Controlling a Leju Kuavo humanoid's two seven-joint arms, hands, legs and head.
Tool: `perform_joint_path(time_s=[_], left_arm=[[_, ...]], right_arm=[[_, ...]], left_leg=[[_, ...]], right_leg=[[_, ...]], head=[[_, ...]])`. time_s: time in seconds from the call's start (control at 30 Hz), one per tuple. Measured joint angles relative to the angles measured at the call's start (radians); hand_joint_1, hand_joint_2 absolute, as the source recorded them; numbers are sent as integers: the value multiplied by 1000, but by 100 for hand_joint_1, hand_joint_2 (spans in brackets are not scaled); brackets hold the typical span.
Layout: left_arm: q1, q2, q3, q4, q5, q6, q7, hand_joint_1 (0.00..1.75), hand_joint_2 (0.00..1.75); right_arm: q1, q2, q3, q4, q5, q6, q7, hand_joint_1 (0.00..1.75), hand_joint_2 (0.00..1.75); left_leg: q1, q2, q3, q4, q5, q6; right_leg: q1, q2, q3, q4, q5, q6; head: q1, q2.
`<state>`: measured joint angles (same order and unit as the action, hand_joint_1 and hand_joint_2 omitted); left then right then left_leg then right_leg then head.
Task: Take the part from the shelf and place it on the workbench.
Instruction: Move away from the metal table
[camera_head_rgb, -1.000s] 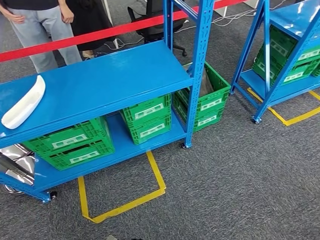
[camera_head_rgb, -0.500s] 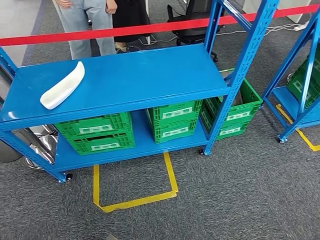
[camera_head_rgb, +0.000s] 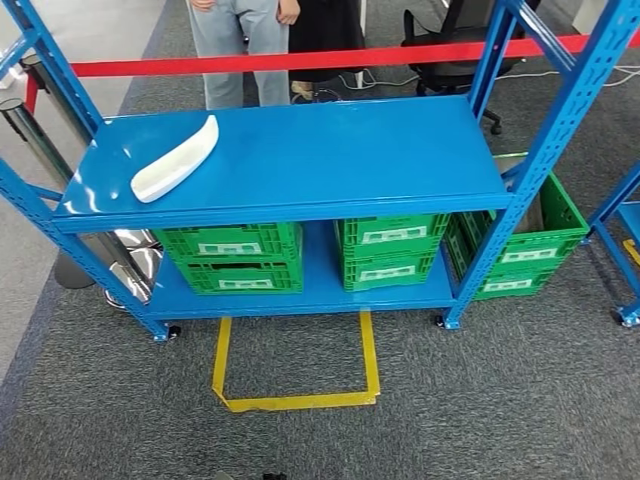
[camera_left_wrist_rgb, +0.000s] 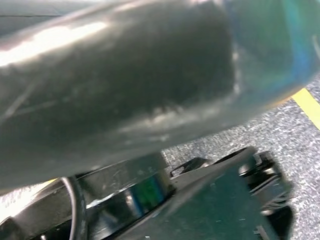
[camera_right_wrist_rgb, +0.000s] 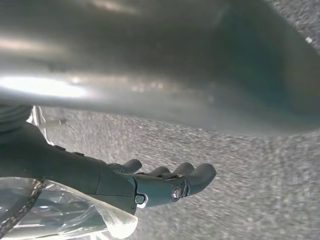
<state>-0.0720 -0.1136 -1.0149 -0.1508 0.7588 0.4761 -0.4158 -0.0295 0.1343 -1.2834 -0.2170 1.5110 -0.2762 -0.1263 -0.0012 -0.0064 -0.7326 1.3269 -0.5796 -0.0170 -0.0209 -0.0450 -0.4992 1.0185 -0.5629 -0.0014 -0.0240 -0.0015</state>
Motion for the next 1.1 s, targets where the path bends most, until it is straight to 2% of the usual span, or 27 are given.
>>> perform_joint_path(time_s=[0.03, 0.07, 0.1, 0.13, 0.17, 0.2, 0.27, 0.3, 0.33, 0.4, 0.43, 0.47, 0.5, 0.53, 0.57, 0.6, 0.63, 0.67, 0.7, 0.77, 0.83, 0.9, 0.97, 1.0, 1.03, 1.07, 1.1], left_arm=[[2, 0, 0, 0, 0, 0, 0, 0, 0], [3, 0, 0, 0, 0, 0, 0, 0, 0], [2, 1, 0, 0, 1, 0, 0, 0, 0], [1, 1, 0, 0, 2, 0, -1, 0, 0], [0, 2, 0, 0, 2, 1, -2, 0, 0], [-1, 2, 0, 0, 3, 2, -2, 0, 0], [3, 3, 0, 0, 5, 2, -3, 0, 0], [5, 3, 0, 0, 5, 3, -3, 0, 0], [6, 4, 0, 0, 6, 3, -4, 0, 0], [2, 2, 0, 0, 7, 4, -4, 0, 0], [-1, 1, 0, 0, 7, 4, -4, 0, 0], [-1, 1, 0, 0, 8, 4, -4, 0, 0], [1, 0, 0, 0, 9, 4, -4, 0, 0], [3, 0, 0, 0, 10, 4, -4, 0, 0], [6, 0, 0, 0, 11, 4, -4, 0, 0], [8, 1, 0, 0, 11, 4, -4, 0, 0], [9, 1, 0, 0, 12, 4, -4, 0, 0], [9, 1, 0, 0, 13, 4, -4, 0, 0], [9, 2, 0, 0, 13, 4, -4, 0, 0], [8, 3, 0, 0, 14, 6, -5, 0, 0], [5, 4, 0, 0, 14, 6, -5, 0, 0], [2, 4, 0, 0, 14, 7, -6, 0, 0], [1, 3, 0, 0, 14, 6, -6, 0, 0], [3, 4, 0, 0, 14, 6, -6, 0, 0], [4, 4, 0, 0, 15, 6, -6, 0, 0], [6, 4, 0, 0, 15, 6, -6, 0, 0], [6, 4, 0, 0, 15, 6, -6, 0, 0]], right_arm=[[0, 0, 1, 0, 0, 0, 0, 0, 0], [-1, 0, 2, 0, 0, 0, -1, 0, 0], [-1, 0, 3, 0, 0, 0, -2, 0, 0], [-2, 0, 4, 0, 0, 0, -4, 0, 0], [-3, 0, 4, 0, 0, 0, -6, 0, 0], [-4, 1, 4, 0, 0, -1, -8, 0, 0], [-6, 1, 5, 0, 0, -1, -14, 0, 0], [-7, 1, 6, 0, 0, -1, -17, 0, 0], [-8, 1, 7, 0, 0, -2, -21, 0, 0], [-7, 1, 8, 0, 1, -3, -27, 0, 0], [-5, 1, 9, 0, 1, -4, -30, 0, 0], [-3, 1, 10, 0, 2, -4, -32, 0, 0], [-2, 0, 10, 0, 2, -6, -34, 0, 0], [-1, -1, 11, 0, 3, -7, -36, 0, 0], [-1, -2, 11, 0, 3, -8, -38, 0, 0], [-1, -3, 12, 0, 3, -8, -40, 0, 0], [-2, -3, 12, 1, 4, -8, -42, 0, 0], [-3, -4, 13, 2, 5, -8, -43, 0, 0], [-3, -3, 14, 2, 5, -7, -45, 0, 0], [-3, -3, 14, 3, 6, -7, -47, 0, 0], [-2, -3, 14, 3, 6, -6, -48, 0, 0], [-3, -4, 14, 3, 5, -6, -49, 0, 0], [-2, -4, 14, 3, 6, -6, -50, 0, 0], [-2, -4, 14, 3, 6, -6, -51, 0, 0], [-1, -4, 14, 3, 6, -6, -52, 0, 0], [0, -4, 14, 3, 6, -6, -53, 0, 0], [0, -4, 14, 3, 6, -5, -53, 0, 0]], left_leg=[[-1, 3, 14, -39, 37, 4], [-4, 13, 43, -105, 83, 13], [-11, 35, 73, -171, 113, 23], [-18, 56, 99, -227, 128, 34], [-24, 72, 115, -261, 129, 42], [-28, 78, 122, -276, 118, 48], [-24, 56, 133, -294, 112, 55], [-20, 44, 142, -302, 111, 59], [-16, 31, 152, -308, 110, 63], [-12, 7, 166, -313, 105, 68], [-11, -6, 169, -313, 101, 70], [-11, -19, 174, -313, 96, 70], [-10, -31, 181, -313, 89, 69], [-9, -41, 192, -312, 81, 66], [-7, -48, 206, -311, 71, 62], [-5, -54, 218, -310, 59, 57], [-4, -58, 228, -308, 48, 51], [-5, -61, 233, -306, 38, 44], [-6, -62, 237, -304, 30, 39], [-6, -62, 243, -300, 23, 32], [-5, -46, 225, -252, 30, 23], [-2, -19, 156, -138, 21, 11], [1, -6, 73, -35, -32, 5], [1, -4, 45, -16, -58, 5], [0, -4, 31, -25, -67, 9], [-3, -3, 28, -61, -48, 17], [-7, -5, 35, -115, -1, 27]], right_leg=[[1, -12, 10, 0, -7, 1], [2, -24, 19, -1, -14, 2], [4, -35, 27, -2, -23, 5], [6, -44, 32, -4, -30, 9], [9, -55, 36, -8, -37, 14], [11, -65, 46, -11, -39, 19], [11, -76, 63, -14, -37, 30], [10, -60, 67, -4, -40, 35], [8, -34, 54, 21, -50, 38], [6, 24, -10, 127, -90, 43], [5, 38, -55, 187, -113, 46], [4, 43, -95, 232, -130, 49], [3, 44, -122, 246, -130, 51], [1, 44, -134, 228, -109, 54], [-2, 44, -131, 181, -68, 57], [-4, 46, -123, 125, -13, 61], [-6, 47, -115, 76, 23, 59], [-5, 49, -106, 46, 48, 53], [-3, 50, -103, 35, 56, 43], [-2, 50, -95, 34, 50, 22], [-5, 46, -77, 29, 45, 10], [-6, 41, -52, 22, 35, 4], [-5, 39, -28, 15, 19, 2], [-4, 38, -15, 13, 9, 2], [-3, 38, 0, 12, -2, 2], [-1, 38, 14, 11, -13, 2], [0, 38, 26, 9, -24, 2]], head=[[0, 0], [0, 0], [1, 0], [0, 0], [1, 0], [1, 0], [1, 0], [3, 0], [4, 0], [9, 0], [9, 0], [9, 0], [9, 0], [9, 0], [9, 0], [9, 0], [11, 0], [12, 0], [13, 0], [14, 0], [13, 0], [10, 0], [10, 0], [9, 0], [9, 0], [9, 0], [9, 0]])
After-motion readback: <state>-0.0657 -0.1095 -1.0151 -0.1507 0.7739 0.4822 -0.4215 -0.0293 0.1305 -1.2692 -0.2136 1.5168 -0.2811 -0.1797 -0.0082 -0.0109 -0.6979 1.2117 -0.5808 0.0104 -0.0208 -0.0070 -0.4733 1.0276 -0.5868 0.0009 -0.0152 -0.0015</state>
